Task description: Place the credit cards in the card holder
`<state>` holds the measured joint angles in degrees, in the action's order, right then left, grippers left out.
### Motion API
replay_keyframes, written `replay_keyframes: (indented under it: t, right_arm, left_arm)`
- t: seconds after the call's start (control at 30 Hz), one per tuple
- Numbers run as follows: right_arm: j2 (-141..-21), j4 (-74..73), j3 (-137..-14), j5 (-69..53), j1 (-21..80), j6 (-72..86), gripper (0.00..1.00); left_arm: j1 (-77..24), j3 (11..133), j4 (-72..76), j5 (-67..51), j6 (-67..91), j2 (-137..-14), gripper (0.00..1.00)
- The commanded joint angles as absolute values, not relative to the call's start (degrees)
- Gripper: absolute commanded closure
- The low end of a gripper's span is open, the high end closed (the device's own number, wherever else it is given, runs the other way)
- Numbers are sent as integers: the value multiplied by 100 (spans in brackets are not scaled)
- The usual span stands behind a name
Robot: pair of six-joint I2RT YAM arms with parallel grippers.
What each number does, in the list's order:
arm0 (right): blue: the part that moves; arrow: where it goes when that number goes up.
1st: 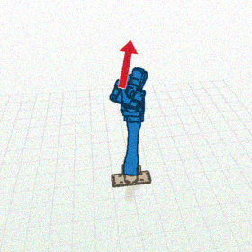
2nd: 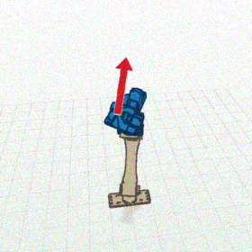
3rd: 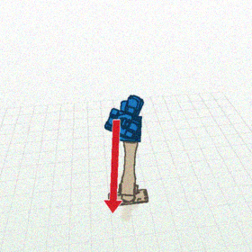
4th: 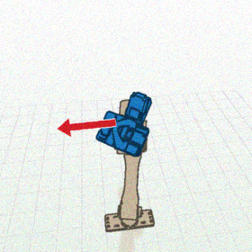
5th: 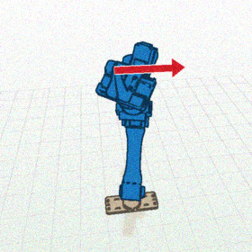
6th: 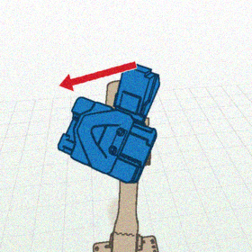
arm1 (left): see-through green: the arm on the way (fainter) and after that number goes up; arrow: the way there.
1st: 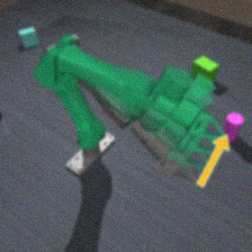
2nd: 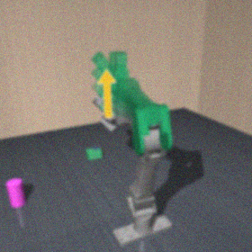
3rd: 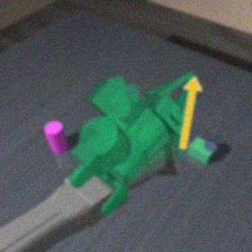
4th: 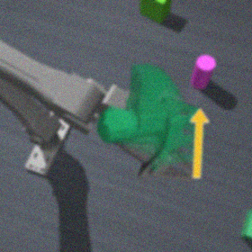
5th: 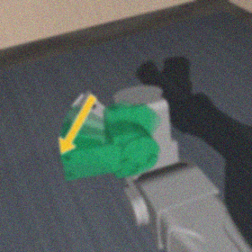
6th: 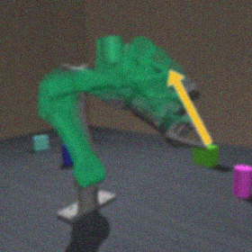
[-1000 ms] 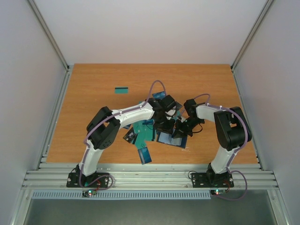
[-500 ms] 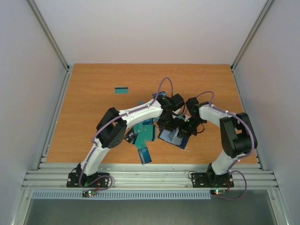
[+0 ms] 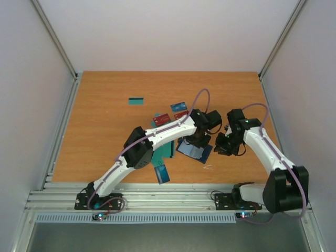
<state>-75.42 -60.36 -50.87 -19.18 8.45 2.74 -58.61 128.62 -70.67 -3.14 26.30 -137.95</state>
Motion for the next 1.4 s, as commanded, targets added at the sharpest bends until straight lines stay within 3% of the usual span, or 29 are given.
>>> replay_keyframes:
  t: [0.0,0.17,0.4,0.53,0.67,0.97,1.17,1.37]
  right_arm:
    - [-6943,-6658,-5183,-1648,765,568,78]
    - [-6516,-7047,-5491,-1520,765,801,77]
    - [-6064,-7520,-6115,-1314,767,1078,73]
    - [-5761,-7596,-6345,-1299,765,1181,72]
    - [-5524,-7559,-6453,-1593,765,1163,64]
    - [-5319,-6137,-5529,-3260,1301,1562,57]
    - [-5949,-4878,-5143,-2915,3020,1938,53]
    - [-7077,-4311,-4937,-2363,4383,2220,52]
  left_arm:
    - [-6228,13427,-7581,506,2595,-14252,93]
    - [-6376,13612,-7469,567,2876,-14403,86]
    - [-6398,13208,-6460,-983,3123,-14081,55]
    - [-6383,12581,-6041,-1359,3132,-13393,44]
    - [-6275,11386,-5410,-1546,3194,-12237,35]
    - [-5934,8087,-5522,-630,3676,-9629,33]
    - [-5441,6168,-5116,-766,3949,-8434,32]
    - [-4984,5538,-4746,-1129,3562,-8535,33]
